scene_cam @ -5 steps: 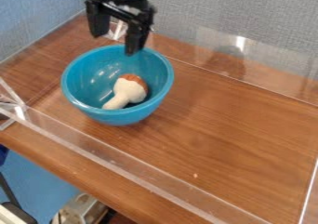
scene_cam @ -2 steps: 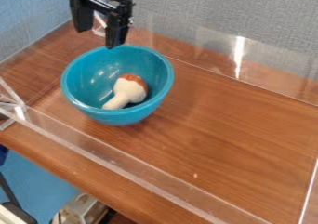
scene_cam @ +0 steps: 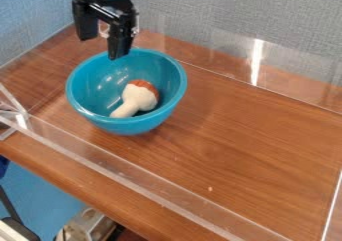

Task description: Put the mushroom in the blue bowl

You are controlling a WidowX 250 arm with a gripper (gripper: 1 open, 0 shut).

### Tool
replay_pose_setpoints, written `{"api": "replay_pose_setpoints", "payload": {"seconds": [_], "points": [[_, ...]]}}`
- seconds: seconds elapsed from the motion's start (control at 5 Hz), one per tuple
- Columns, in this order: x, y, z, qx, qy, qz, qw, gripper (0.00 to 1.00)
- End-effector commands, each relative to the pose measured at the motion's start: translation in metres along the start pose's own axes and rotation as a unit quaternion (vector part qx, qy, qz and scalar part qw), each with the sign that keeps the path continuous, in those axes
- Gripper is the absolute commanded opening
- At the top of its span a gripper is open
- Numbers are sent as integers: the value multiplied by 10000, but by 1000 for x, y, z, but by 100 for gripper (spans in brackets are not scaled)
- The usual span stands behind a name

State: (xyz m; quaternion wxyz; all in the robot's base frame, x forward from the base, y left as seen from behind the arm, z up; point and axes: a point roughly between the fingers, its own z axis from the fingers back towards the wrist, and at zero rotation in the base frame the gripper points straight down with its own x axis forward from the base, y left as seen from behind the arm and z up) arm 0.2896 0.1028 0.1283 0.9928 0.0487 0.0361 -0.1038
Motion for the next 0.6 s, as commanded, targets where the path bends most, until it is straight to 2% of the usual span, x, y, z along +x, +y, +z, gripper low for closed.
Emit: {"api": "replay_pose_setpoints", "payload": {"seconds": [0.0,0.2,0.4], "points": [[1,-5,12,129,-210,-333,9991,100],[7,-13,20,118,-159,-192,9996,0],[13,-20,30,102,-160,-49,9998,100]]}}
